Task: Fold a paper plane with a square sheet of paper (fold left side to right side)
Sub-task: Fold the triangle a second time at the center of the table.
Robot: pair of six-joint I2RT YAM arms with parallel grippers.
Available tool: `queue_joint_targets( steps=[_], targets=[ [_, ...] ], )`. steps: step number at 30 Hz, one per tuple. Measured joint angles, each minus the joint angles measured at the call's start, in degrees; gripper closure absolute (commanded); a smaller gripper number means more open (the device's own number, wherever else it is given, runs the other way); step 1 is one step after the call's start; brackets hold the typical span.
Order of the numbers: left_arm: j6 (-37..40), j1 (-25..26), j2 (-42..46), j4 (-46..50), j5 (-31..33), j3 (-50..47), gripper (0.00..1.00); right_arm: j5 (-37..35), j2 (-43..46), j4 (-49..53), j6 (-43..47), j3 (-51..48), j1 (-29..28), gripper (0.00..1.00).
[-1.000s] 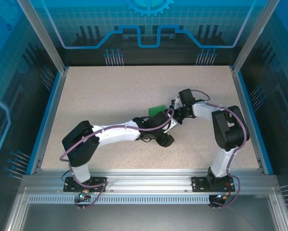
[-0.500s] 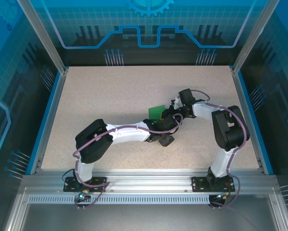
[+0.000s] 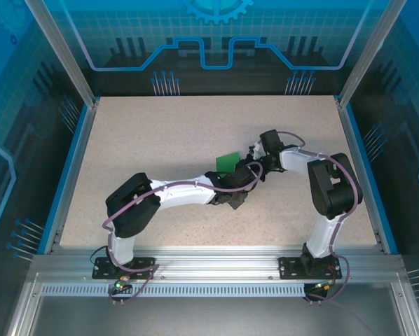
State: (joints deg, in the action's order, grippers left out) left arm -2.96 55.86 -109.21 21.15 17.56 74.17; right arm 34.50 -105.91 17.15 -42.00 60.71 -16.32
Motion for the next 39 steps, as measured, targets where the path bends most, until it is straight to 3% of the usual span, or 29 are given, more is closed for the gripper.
queue_joint_targets(
  steps=[8, 14, 20, 31, 39],
  targets=[
    [-2.1, -2.9, 2.9, -2.1, -5.5, -2.8, 0.99, -0.3, 0.0, 0.0, 0.5, 0.0, 0.0, 0.69],
    [-5.2, -6.8, 4.3, -5.2, -15.3, -5.5, 1.0, -1.4, 0.6, -0.6, 0.6, 0.0, 0.6, 0.66],
    [-8.9, -11.3, 4.7, -8.7, -24.1, -8.1, 1.0, -4.3, 6.9, -1.9, 1.0, -1.1, 2.2, 0.64],
    [-14.5, -15.8, 5.1, -13.2, -32.3, -11.0, 1.0, -7.2, 15.1, -3.6, 2.6, -12.3, 2.4, 0.97],
    [-16.7, -17.5, 5.1, -13.4, -33.0, -11.1, 1.0, -7.6, 13.4, -3.9, 2.4, -15.8, -4.7, 1.0]
  ],
)
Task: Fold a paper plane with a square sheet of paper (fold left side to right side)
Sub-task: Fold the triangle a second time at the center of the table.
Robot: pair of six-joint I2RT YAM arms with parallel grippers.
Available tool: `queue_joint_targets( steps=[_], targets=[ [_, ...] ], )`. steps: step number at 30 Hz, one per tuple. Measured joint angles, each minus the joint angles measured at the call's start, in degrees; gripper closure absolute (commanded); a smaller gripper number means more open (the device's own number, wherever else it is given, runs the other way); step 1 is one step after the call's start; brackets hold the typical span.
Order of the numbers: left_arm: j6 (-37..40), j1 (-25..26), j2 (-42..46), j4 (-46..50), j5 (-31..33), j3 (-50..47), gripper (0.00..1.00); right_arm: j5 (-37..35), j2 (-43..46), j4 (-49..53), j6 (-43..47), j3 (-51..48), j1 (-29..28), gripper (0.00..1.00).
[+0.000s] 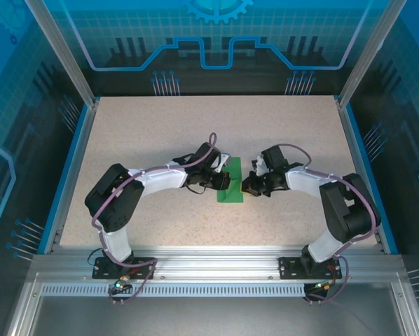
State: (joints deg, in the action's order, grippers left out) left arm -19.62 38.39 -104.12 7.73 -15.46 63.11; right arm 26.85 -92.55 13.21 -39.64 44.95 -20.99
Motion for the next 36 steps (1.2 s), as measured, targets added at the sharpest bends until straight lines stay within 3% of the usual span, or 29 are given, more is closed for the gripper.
queue_joint_targets(
  steps=[9, 36],
  targets=[
    [0.0, -0.2, 0.0, 2.2, 1.2, 0.0, 1.0, -2.3, -4.6, 1.6, 0.0, 0.9, -2.0, 1.0],
    [0.0, -2.6, -4.7, 4.0, 2.8, 2.9, 1.0, -5.7, -5.2, 7.4, 2.4, 4.1, -2.0, 1.0]
  ],
)
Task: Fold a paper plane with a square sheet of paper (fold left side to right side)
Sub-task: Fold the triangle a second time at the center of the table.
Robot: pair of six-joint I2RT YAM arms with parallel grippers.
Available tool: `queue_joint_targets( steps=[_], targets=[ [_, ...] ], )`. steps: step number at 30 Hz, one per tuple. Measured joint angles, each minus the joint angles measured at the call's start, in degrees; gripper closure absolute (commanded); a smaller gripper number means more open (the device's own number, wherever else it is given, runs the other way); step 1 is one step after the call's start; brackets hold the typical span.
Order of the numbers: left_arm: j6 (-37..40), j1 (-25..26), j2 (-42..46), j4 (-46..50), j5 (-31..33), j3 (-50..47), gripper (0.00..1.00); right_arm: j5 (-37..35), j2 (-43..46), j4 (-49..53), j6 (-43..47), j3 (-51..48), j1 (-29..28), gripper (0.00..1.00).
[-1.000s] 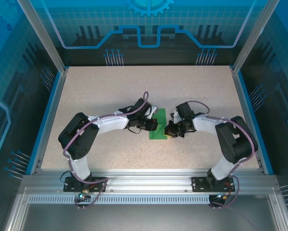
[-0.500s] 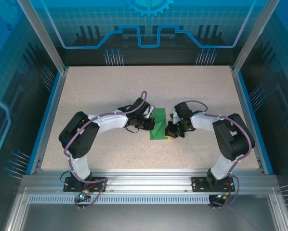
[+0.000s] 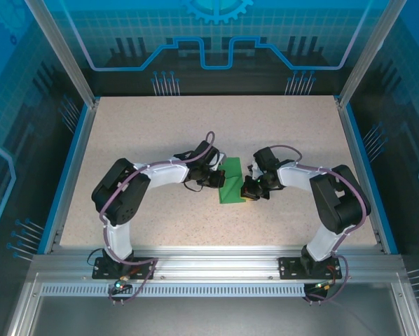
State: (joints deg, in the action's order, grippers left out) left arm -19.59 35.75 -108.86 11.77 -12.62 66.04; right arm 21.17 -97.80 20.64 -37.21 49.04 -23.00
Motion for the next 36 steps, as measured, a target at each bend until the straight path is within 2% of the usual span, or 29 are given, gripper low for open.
queue_joint_targets(
  steps=[36],
  targets=[
    [0.2, -0.5, -3.1, 0.0, 0.4, 1.3, 0.98, 0.0, -0.2, 0.5, 0.6, 0.3, 0.0, 1.0]
  ],
)
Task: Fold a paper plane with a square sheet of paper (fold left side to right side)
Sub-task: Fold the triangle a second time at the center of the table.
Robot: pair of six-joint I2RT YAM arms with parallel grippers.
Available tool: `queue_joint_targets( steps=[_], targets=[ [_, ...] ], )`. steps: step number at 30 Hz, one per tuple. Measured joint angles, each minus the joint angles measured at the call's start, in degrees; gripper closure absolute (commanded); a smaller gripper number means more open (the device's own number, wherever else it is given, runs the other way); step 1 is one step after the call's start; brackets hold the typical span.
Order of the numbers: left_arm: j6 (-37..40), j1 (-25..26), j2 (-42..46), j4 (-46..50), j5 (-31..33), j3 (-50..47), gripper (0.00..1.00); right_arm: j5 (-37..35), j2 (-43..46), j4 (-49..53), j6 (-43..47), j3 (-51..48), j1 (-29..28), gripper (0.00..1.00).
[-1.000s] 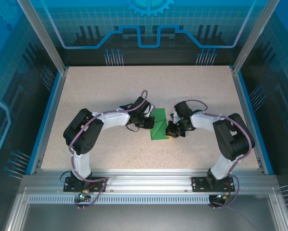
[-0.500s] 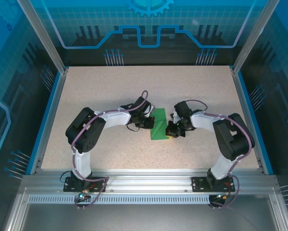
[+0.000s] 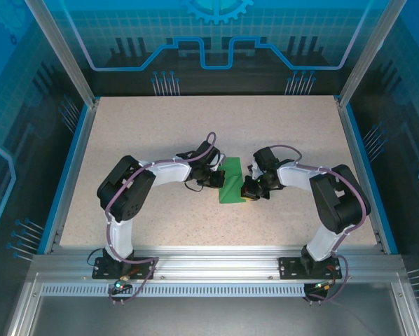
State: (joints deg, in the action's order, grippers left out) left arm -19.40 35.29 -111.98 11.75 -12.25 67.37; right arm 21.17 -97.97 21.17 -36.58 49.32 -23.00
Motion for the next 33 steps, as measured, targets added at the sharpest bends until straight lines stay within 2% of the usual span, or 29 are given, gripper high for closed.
queue_joint_targets(
  steps=[16, 25, 33],
  targets=[
    [0.1, -0.1, -0.7, 0.0, -0.5, 0.4, 0.98, 0.3, 0.3, -0.3, 0.2, 0.2, 0.1, 0.99],
    [0.3, -0.2, -0.7, 0.0, -0.7, 0.4, 0.98, 4.7, 2.7, -10.6, -2.4, 0.1, 0.5, 1.0],
    [0.3, -0.2, -1.0, 0.2, -0.7, 0.8, 0.98, 6.2, -1.7, -16.0, -5.1, 2.7, 0.5, 1.0]
  ],
)
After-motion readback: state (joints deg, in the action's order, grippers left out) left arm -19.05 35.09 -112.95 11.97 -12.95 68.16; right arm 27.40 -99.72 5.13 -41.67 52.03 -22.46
